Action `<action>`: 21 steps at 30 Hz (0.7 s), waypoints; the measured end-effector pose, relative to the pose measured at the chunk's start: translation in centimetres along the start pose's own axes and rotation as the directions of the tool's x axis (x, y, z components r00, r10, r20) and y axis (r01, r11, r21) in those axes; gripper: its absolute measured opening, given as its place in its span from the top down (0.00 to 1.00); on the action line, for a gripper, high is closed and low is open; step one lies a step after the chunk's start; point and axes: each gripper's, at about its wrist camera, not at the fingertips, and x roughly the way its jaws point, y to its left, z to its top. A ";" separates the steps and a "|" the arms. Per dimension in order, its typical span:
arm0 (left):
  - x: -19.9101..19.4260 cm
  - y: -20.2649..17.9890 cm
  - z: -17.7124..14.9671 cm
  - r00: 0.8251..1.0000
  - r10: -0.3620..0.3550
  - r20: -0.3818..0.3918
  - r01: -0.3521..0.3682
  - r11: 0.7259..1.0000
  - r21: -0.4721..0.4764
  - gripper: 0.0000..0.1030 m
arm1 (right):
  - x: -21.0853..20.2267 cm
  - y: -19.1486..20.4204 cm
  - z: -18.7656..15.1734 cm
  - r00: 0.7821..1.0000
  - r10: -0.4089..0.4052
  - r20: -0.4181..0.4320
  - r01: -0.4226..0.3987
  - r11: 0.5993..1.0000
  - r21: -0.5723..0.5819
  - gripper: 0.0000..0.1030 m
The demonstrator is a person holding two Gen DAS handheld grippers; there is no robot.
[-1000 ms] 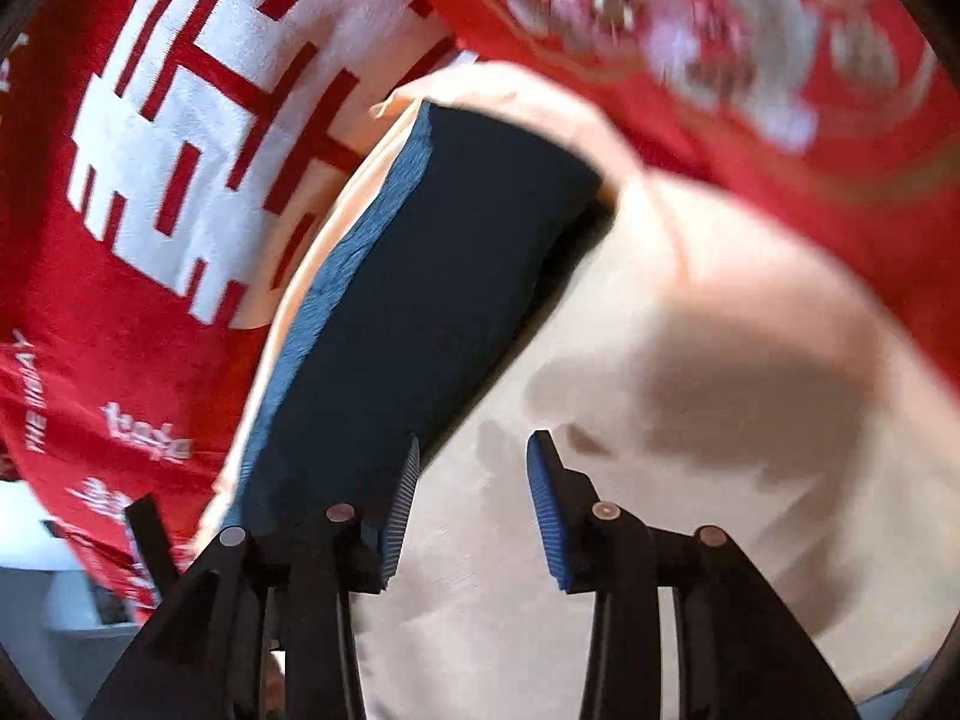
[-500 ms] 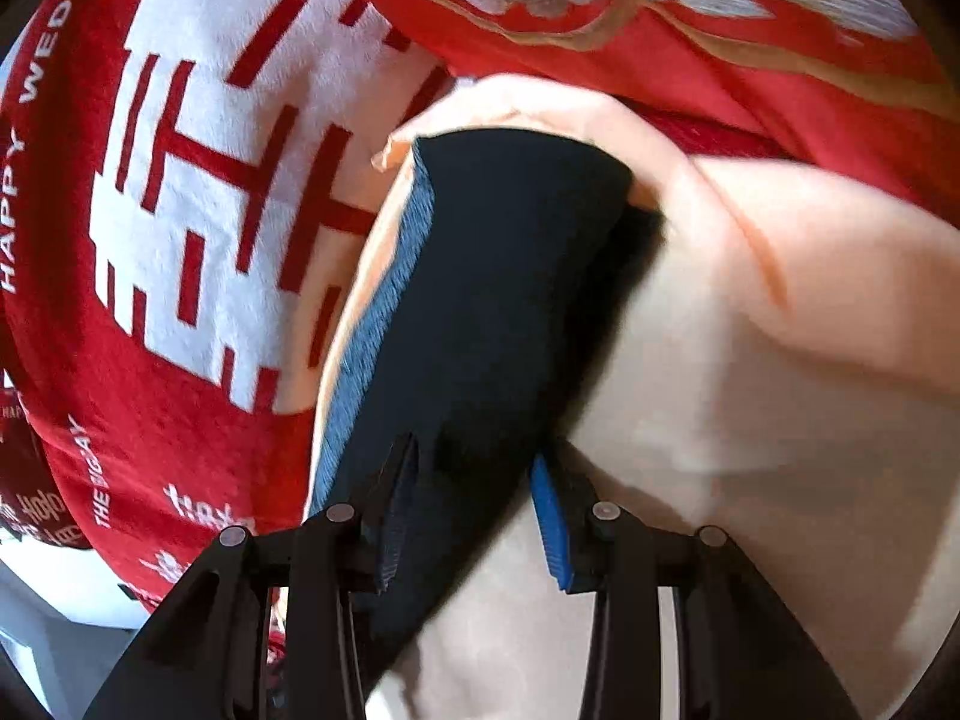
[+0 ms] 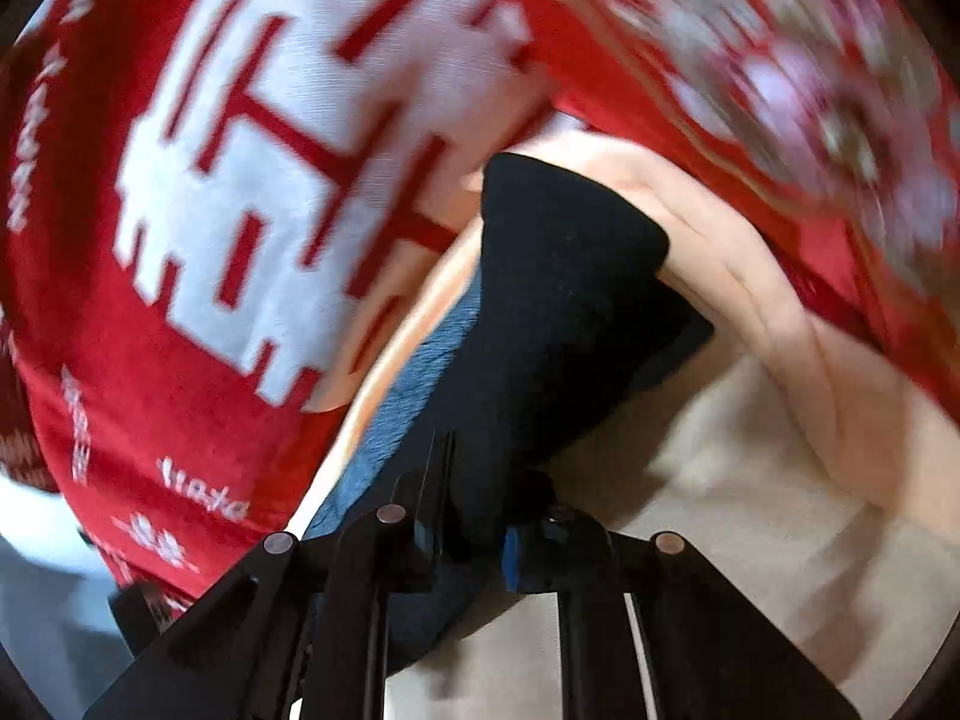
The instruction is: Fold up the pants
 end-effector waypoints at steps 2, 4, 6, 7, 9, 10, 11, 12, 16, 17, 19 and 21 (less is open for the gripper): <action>1.2 -0.1 -0.1 0.995 -0.092 -0.029 0.090 0.995 -0.052 0.17 | -0.5 1.3 -0.2 1.000 0.003 0.009 -0.003 0.999 -0.034 0.86; 3.3 0.1 -0.9 0.975 -0.213 -0.066 0.202 0.969 -0.140 0.17 | -0.7 2.3 -0.5 1.000 -0.007 0.011 0.008 0.997 -0.073 0.86; 3.6 -0.6 -1.6 0.981 -0.192 -0.014 0.190 0.977 -0.095 0.17 | -0.6 3.1 -0.8 1.000 -0.025 0.000 0.025 0.993 -0.115 0.86; 3.7 -1.1 -1.9 0.985 -0.171 -0.007 0.171 0.984 -0.051 0.17 | -0.7 3.6 -0.8 0.999 -0.039 -0.003 0.038 0.989 -0.140 0.86; 3.5 -1.7 -2.1 0.988 -0.155 0.002 0.155 0.988 -0.004 0.17 | -0.8 4.5 -0.9 0.999 -0.054 -0.006 0.052 0.983 -0.174 0.86; 3.5 -1.7 -2.2 0.987 -0.160 0.002 0.160 0.987 0.004 0.17 | -0.9 5.1 -1.1 0.998 -0.062 -0.007 0.060 0.979 -0.193 0.86; 3.5 -1.6 -2.2 0.986 -0.167 0.001 0.167 0.986 0.005 0.17 | -0.9 5.6 -1.3 0.998 -0.066 -0.005 0.064 0.976 -0.208 0.86; 3.4 -1.6 -2.1 0.985 -0.172 -0.001 0.172 0.985 0.005 0.17 | -1.0 6.0 -1.4 0.998 -0.070 -0.004 0.067 0.973 -0.220 0.86; 2.8 -1.1 -1.5 0.984 -0.179 -0.017 0.179 0.984 0.012 0.17 | -1.4 8.9 -2.7 0.995 -0.099 0.005 0.096 0.946 -0.310 0.86; 2.4 -0.7 -1.5 0.983 -0.182 -0.030 0.183 0.983 0.005 0.17 | -1.5 9.9 -3.2 0.994 -0.112 0.012 0.109 0.932 -0.345 0.86; 1.4 0.6 -1.4 0.979 -0.198 -0.044 0.197 0.980 -0.027 0.17 | -1.9 11.6 -4.1 0.991 -0.130 0.027 0.130 0.908 -0.398 0.86; -0.5 3.0 -1.8 0.981 -0.193 -0.032 0.191 0.980 -0.053 0.17 | -1.9 13.5 -5.2 0.986 -0.160 0.043 0.162 0.877 -0.453 0.86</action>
